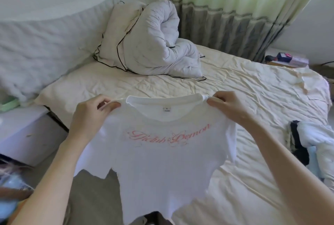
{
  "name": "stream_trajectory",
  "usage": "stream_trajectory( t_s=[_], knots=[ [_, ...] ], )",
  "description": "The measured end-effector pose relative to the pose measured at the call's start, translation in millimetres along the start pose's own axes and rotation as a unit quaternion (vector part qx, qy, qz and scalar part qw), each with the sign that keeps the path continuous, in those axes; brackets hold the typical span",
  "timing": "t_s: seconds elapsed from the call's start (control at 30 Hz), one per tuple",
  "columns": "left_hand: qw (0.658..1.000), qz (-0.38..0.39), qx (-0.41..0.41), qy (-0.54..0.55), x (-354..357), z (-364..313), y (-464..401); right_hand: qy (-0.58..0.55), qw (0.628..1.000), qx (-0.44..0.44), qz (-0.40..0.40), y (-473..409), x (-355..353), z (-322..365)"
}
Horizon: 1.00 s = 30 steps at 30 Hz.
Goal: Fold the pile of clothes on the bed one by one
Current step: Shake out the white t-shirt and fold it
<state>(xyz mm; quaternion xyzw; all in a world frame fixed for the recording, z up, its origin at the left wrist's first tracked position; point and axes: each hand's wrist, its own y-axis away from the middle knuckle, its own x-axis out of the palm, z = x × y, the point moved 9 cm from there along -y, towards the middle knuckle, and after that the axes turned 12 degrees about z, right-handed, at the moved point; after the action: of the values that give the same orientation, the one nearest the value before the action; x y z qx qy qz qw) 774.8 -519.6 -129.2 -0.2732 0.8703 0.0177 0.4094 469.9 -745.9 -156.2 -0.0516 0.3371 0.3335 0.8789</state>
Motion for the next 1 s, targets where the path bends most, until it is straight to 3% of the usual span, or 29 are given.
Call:
stream_trajectory(
  t_s=[0.27, 0.47, 0.73, 1.0],
  knots=[
    [0.997, 0.047, -0.054, -0.041, 35, 86, -53, 0.065, 0.997, 0.028, 0.012, -98, 67, -23],
    [0.989, 0.079, -0.061, -0.112, 87, 199, -177, 0.06, 0.995, 0.069, 0.039, -257, 143, -59],
    [0.978, 0.131, -0.085, -0.139, 201, 369, -338, 0.097, 0.988, 0.115, 0.043, -463, 244, -141],
    [0.965, 0.192, -0.138, -0.118, 305, 472, -395, 0.094, 0.979, 0.177, 0.034, -539, 304, -229]
  ],
)
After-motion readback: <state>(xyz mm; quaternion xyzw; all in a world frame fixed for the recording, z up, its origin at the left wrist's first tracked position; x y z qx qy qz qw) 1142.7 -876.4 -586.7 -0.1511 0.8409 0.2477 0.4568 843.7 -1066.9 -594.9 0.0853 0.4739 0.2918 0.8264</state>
